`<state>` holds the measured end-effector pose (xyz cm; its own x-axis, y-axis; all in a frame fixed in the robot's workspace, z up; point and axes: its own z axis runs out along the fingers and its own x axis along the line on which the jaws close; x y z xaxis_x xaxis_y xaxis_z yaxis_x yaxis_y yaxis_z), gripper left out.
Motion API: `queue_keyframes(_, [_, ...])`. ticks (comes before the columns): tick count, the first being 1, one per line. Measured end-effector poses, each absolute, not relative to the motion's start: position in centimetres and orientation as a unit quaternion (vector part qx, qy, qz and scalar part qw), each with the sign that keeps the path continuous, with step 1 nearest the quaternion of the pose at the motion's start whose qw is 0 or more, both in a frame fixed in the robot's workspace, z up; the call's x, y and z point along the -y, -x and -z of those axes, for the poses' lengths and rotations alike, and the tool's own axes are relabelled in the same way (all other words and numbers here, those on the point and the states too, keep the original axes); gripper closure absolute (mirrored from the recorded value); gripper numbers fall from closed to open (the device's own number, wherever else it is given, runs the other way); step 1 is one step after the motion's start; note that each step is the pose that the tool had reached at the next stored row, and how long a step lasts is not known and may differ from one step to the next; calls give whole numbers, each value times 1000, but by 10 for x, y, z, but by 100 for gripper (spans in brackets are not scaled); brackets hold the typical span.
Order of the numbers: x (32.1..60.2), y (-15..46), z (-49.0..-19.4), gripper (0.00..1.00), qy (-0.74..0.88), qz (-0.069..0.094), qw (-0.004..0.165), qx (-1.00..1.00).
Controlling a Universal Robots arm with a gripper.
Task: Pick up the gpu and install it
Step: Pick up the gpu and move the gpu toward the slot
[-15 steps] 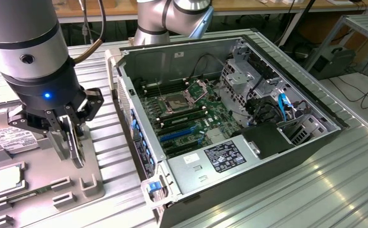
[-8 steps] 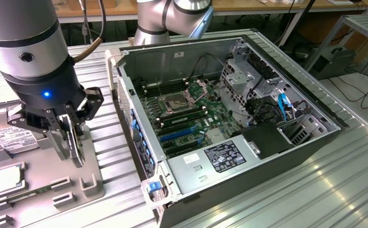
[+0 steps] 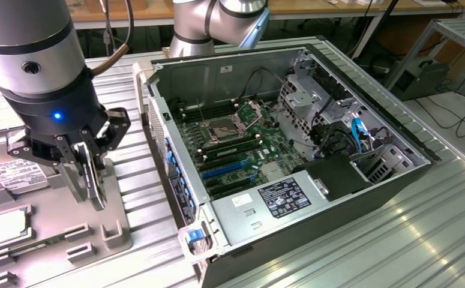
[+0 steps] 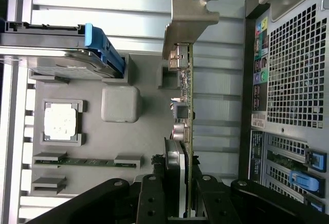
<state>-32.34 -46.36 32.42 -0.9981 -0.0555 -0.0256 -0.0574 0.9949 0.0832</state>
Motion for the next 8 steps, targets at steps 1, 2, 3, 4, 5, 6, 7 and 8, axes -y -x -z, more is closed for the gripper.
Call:
queue_keyframes(1, [464,323,-325,72,28,-42,12,-999])
queue_keyframes(2, [464,323,-325,72,28,-42,12,-999])
queue_keyframes(3, [464,323,-326,72,28,-42,12,-999])
queue_keyframes(4, [464,323,-326,72,28,-42,12,-999])
queue_keyframes(5, [464,323,-327,72,28,-42,12,-999])
queue_keyframes(6, [464,323,-327,72,28,-42,12,-999])
queue_keyframes(7, [464,323,-327,72,28,-42,12,-999])
queue_keyframes(8, [464,323,-328,72,28,-42,12,-999])
